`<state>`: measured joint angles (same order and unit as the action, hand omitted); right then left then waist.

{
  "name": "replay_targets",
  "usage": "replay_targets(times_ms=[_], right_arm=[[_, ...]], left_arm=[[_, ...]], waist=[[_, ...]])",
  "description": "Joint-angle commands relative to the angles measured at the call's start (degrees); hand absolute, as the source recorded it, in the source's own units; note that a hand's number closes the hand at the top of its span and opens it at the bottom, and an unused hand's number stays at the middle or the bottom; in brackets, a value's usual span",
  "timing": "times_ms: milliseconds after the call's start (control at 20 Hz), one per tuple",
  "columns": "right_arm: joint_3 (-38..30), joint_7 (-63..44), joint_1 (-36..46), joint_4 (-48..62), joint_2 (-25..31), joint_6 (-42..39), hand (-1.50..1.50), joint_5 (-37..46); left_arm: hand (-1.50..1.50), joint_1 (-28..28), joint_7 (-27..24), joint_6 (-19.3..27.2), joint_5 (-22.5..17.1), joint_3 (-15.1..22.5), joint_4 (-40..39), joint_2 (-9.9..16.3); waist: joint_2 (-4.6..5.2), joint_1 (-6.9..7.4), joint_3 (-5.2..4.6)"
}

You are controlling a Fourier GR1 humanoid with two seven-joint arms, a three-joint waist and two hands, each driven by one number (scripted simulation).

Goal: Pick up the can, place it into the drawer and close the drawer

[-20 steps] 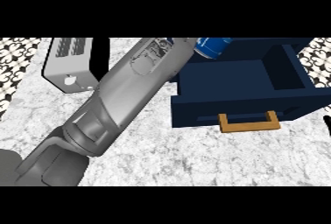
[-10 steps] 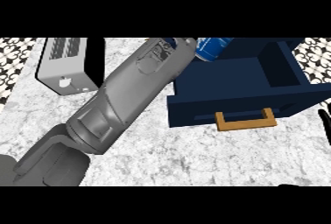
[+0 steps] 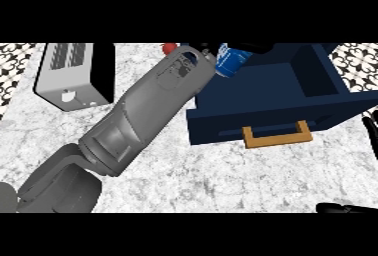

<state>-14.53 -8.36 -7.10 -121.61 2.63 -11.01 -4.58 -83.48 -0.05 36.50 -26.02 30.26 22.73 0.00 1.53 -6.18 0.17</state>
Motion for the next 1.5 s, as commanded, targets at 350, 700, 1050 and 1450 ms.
replay_targets(times_ms=[350, 700, 1050, 1450], right_arm=[[0.5, -0.3, 2.0, 0.1, 0.4, 0.3, -1.50, 0.5], [0.1, 1.0, -0.4, 0.3, 0.5, -1.5, -1.50, -1.0], [0.2, 2.1, 0.8, -3.6, 3.4, -0.5, -1.50, 5.9], [3.2, 5.2, 3.3, -6.4, 7.9, -1.5, -1.50, 15.8]], left_arm=[[-1.50, 1.3, -3.1, 3.8, -2.7, 3.5, -3.2, 0.0], [-1.50, 1.5, -2.7, 6.8, -4.7, 5.6, -2.5, 0.0], [-1.50, 2.8, -3.6, 8.5, -8.2, 5.1, -0.7, 0.0], [-1.50, 1.2, -4.4, 9.1, -12.3, 3.9, 0.4, 0.0]], waist=[[0.46, -1.36, -0.02], [0.25, -1.53, 0.02], [0.22, -1.19, -0.06], [0.09, 0.02, -0.09]])
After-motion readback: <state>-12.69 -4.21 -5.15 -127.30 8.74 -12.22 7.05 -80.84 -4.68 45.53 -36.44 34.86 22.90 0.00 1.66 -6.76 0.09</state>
